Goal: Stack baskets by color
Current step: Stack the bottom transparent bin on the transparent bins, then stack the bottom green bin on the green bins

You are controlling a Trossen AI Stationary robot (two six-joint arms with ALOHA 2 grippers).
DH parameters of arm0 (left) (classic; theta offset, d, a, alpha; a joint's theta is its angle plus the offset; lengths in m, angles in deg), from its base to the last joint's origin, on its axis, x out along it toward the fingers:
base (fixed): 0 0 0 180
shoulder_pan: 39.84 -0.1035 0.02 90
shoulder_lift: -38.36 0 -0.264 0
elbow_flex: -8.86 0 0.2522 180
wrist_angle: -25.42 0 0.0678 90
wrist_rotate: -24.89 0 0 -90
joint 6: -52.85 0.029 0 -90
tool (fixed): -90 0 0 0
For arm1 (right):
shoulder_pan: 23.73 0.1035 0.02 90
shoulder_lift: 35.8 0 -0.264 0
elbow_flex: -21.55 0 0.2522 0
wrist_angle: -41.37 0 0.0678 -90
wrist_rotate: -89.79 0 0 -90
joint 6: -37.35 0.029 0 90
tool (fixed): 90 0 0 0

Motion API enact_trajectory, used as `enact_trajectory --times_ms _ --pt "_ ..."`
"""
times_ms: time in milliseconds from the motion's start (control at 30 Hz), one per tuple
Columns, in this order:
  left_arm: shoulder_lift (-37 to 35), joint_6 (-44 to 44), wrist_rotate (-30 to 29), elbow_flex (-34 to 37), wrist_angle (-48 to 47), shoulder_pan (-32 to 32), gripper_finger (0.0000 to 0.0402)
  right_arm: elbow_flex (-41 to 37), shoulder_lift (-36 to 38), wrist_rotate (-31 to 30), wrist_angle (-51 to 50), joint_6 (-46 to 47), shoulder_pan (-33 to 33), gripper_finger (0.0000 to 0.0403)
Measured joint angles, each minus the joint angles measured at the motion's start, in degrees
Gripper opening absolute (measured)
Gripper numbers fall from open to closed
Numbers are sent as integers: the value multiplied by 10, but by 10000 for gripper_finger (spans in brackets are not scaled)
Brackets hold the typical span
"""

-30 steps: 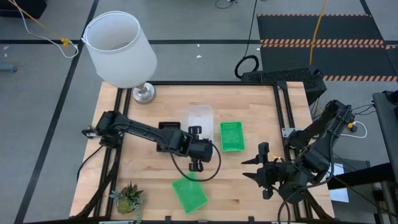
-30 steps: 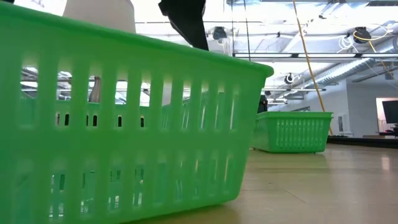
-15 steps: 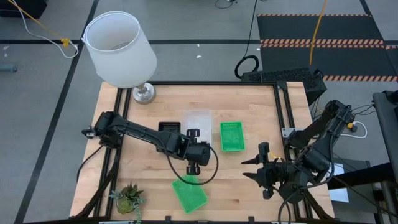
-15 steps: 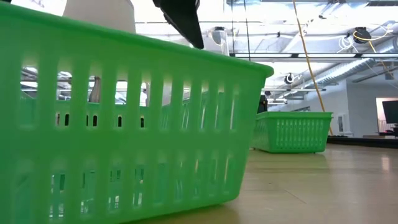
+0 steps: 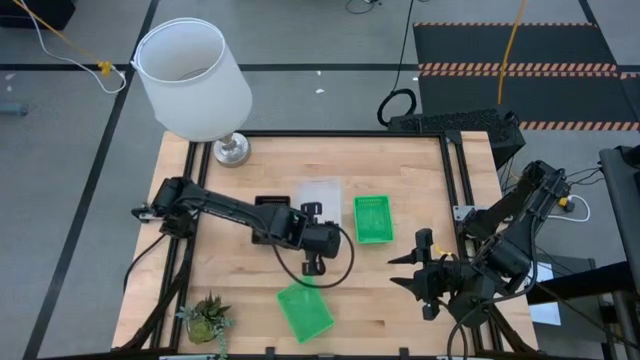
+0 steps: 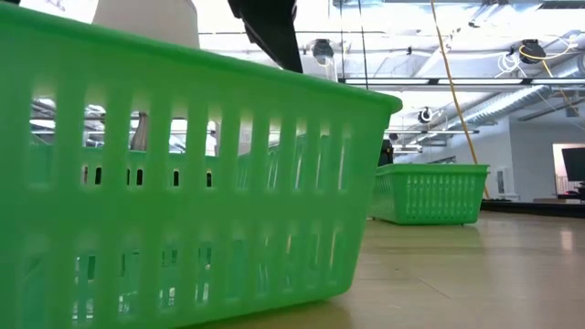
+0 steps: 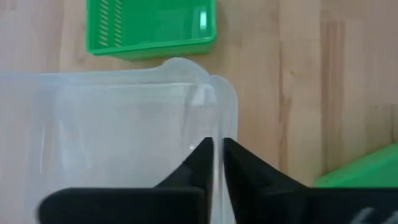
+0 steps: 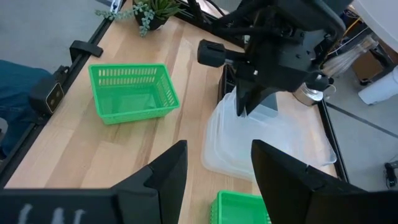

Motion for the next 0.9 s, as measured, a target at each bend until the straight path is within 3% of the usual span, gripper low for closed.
enact_trajectory --times_ms 300,500,667,900 --pt "-3 -14 -6 0 1 -7 148 0 0 0 0 0 0 171" --pt "-42 -50 -6 0 21 13 198 -1 0 0 4 1 0 171" --pt "-87 -97 -42 0 23 55 202 -56 -1 22 128 -27 0 171" --pt "-99 -121 -187 0 9 175 165 -124 -20 192 358 -88 -66 171"
